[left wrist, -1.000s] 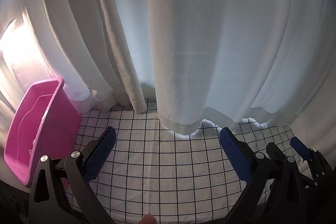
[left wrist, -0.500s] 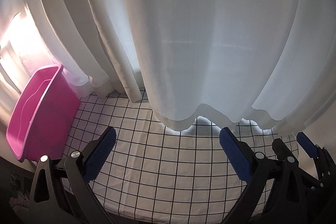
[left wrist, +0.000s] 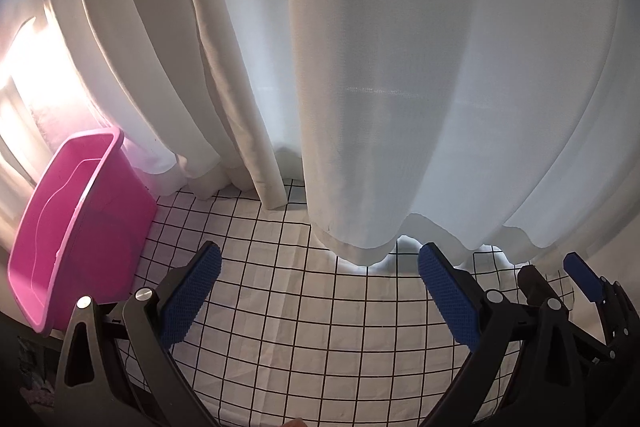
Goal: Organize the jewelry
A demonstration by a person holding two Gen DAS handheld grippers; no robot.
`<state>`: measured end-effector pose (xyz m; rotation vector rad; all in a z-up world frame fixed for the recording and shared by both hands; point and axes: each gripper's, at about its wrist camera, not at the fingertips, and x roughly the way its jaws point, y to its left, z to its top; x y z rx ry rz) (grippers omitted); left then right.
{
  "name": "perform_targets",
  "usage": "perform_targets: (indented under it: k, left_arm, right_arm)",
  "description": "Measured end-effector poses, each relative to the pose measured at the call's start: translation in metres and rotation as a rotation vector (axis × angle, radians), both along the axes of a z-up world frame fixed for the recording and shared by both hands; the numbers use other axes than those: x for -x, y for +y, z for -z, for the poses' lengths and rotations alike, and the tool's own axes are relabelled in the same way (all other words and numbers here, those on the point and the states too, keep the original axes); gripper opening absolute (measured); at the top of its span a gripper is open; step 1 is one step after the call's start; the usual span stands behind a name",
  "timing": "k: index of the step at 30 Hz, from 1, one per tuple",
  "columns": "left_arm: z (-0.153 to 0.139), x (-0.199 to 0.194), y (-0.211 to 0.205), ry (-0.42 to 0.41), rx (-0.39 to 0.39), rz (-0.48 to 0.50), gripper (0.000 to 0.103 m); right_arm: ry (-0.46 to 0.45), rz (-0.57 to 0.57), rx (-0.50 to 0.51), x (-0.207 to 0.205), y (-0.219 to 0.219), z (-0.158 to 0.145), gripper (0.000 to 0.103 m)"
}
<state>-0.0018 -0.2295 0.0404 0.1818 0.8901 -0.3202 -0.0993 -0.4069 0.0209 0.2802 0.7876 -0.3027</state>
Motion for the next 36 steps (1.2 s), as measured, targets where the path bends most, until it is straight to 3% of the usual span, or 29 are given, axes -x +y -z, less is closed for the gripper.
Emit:
perform_targets:
  k: [20,36]
  left_arm:
    - [0.005,0.017,-0.039,0.002,-0.016,0.069,0.097]
    - [0.006,0.036,-0.060,-0.009,-0.029,0.092,0.097]
  right_arm:
    - [-0.006,0.083,-0.032,0.027,-0.032,0.010,0.069]
    - [-0.008,0.085,-0.043,0.043,-0.050,0.013,0.069]
